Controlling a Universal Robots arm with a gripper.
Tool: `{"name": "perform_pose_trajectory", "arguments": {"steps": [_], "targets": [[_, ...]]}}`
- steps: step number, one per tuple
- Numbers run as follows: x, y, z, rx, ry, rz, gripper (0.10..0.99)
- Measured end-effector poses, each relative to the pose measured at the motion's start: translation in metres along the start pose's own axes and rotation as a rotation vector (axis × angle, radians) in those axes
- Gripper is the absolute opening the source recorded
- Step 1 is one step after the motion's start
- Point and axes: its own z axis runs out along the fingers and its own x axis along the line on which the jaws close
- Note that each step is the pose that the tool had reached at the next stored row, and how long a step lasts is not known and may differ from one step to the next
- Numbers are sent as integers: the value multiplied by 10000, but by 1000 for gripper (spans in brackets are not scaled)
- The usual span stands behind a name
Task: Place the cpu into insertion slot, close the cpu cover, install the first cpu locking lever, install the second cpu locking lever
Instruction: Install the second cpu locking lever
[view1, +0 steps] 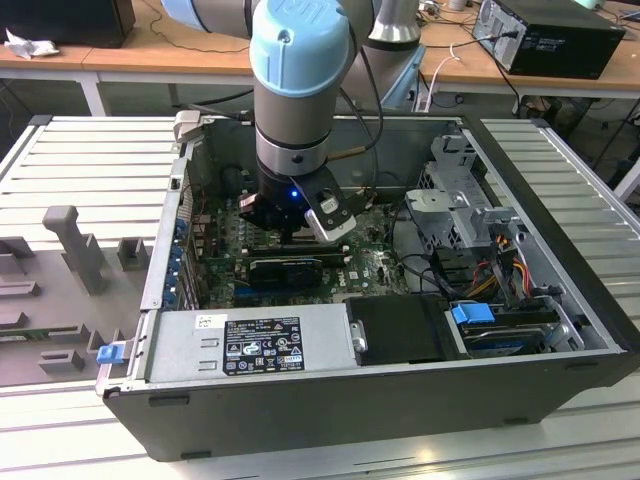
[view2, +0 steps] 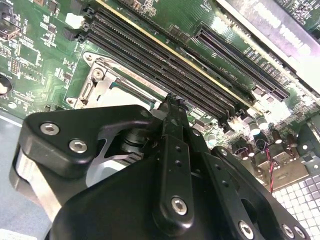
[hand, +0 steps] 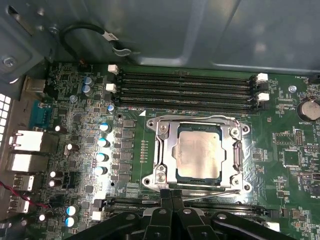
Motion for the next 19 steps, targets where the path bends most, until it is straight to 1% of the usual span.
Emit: {"name": "perform_pose_trajectory", "arguments": {"steps": [3,5,6,7,8,9,13,19], "targets": [[17,-7,-2,-16,0,1,106],[22,-19,-3,-104,-6,-2,106],[26,-23,-4,-177,-9,-2,106],[35,-32,-6,-343,-18,-3,106],[38,-37,-7,-412,-21,-3,106],[43,-42,-7,-458,-24,-3,106],[46,-52,-5,-533,-28,-3,106],[46,-56,0,-565,-29,-4,106]]}}
